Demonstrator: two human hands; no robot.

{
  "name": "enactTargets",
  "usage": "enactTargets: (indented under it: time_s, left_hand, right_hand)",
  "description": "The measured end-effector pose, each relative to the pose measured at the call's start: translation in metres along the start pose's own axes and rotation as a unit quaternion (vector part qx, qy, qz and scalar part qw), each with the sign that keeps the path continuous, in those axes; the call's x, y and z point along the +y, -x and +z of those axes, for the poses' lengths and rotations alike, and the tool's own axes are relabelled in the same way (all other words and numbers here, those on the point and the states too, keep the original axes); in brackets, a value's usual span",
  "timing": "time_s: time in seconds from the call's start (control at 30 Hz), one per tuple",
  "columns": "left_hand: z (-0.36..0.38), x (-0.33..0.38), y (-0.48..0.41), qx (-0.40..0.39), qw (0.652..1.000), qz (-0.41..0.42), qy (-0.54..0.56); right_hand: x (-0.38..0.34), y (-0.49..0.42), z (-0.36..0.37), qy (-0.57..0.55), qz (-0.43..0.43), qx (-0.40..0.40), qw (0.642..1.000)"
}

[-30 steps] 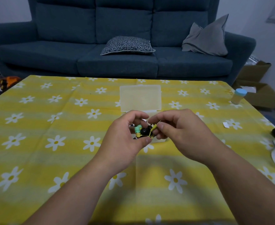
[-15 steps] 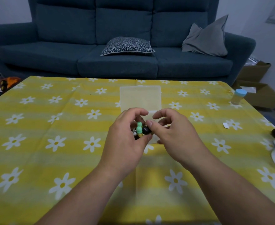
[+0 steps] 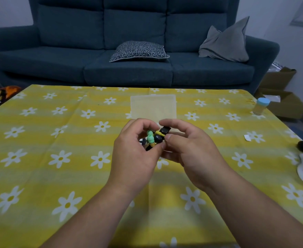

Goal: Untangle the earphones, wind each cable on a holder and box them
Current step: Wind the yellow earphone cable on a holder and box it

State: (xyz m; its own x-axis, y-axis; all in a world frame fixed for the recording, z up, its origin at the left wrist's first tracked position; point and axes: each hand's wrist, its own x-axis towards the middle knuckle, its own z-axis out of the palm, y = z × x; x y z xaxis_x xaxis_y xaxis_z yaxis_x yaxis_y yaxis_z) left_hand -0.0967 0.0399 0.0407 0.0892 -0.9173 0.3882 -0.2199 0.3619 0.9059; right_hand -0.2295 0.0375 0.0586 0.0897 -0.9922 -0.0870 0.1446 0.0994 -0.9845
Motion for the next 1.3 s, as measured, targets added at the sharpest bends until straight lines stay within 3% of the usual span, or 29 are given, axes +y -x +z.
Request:
enactTargets:
  time_s: [0.17,0.37,0.53,0.73,1.03,1.3]
  left_hand:
    - [-0.001,-0.001,0.000,0.007,1.000,0.007,-0.006]
    - [-0.001,-0.005,-0.001,-0.010,1.000,-0.002,0.009]
    - [-0.001,0.001,-0.004,0.014,0.983,-0.100,0.150]
    - [-0.001,0.000,-0.007,0.051,0.963,-0.169,0.206]
    - [0.007,-0.003,-0.008,0.109,0.951,-0.192,0.216]
    - [0.014,-0.011,-0.008,0.135,0.949,-0.210,0.192]
  right_hand:
    - [0.001,0.001,0.002,-0.071,0.013,-0.020,0.997]
    - [0.004,0.000,0.003,-0.074,-0.006,-0.016,0.997]
    - [0.003,0.000,0.000,0.004,-0.024,0.001,1.000]
    - [0.004,0.000,0.002,0.090,-0.051,0.014,0.995]
    - [0.014,-0.003,0.009,0.213,-0.112,0.049,0.970]
    - [0.016,-0.008,0.008,0.245,-0.096,0.068,0.962]
